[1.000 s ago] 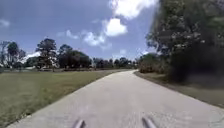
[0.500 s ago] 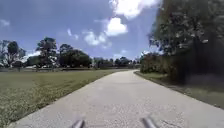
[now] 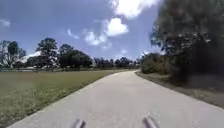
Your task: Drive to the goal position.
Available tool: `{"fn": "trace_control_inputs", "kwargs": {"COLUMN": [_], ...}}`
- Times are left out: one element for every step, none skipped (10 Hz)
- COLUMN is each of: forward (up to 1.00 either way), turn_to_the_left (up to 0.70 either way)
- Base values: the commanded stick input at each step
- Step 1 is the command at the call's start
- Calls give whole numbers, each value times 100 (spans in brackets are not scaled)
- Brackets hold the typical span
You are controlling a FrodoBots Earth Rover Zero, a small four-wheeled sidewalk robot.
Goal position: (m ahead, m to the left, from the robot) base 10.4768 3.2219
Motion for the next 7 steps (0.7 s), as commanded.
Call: {"fn": "trace_control_inputs", "kwargs": {"forward": [50,50,50,50,50,50,50], "turn_to_the_left": [0,0,0,0,0,0,0]}}
